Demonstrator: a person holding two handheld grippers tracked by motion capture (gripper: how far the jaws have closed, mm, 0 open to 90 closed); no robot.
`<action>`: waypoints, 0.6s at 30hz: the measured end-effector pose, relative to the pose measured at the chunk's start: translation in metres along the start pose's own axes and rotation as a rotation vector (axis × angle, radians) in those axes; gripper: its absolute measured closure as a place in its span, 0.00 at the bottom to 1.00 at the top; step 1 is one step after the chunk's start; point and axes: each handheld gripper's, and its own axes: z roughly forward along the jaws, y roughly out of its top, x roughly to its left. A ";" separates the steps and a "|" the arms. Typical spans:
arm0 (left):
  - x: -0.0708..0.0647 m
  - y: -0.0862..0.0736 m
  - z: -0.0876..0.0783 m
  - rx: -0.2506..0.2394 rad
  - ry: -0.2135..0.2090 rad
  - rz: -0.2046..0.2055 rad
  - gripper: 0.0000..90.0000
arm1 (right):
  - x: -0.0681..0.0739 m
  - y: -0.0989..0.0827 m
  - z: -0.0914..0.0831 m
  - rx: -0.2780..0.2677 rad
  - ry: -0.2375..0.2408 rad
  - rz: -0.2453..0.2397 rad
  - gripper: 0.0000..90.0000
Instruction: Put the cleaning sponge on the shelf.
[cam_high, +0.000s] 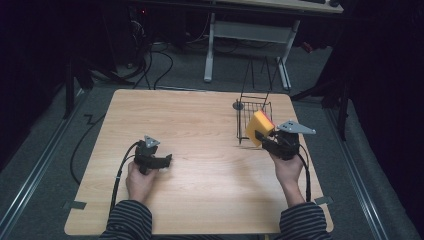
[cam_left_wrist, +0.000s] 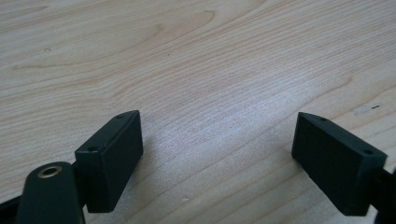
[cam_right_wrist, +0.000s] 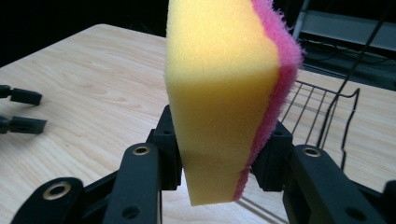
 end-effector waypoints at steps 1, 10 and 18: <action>0.000 0.000 0.000 0.000 0.000 0.000 0.19 | 0.000 0.000 0.000 0.000 0.000 0.000 0.68; 0.000 0.000 0.000 0.000 0.000 0.000 0.19 | -0.015 0.010 0.015 0.009 -0.051 0.011 0.68; 0.000 0.000 0.000 0.001 -0.002 0.000 0.19 | -0.020 0.015 0.029 0.021 -0.077 0.020 0.67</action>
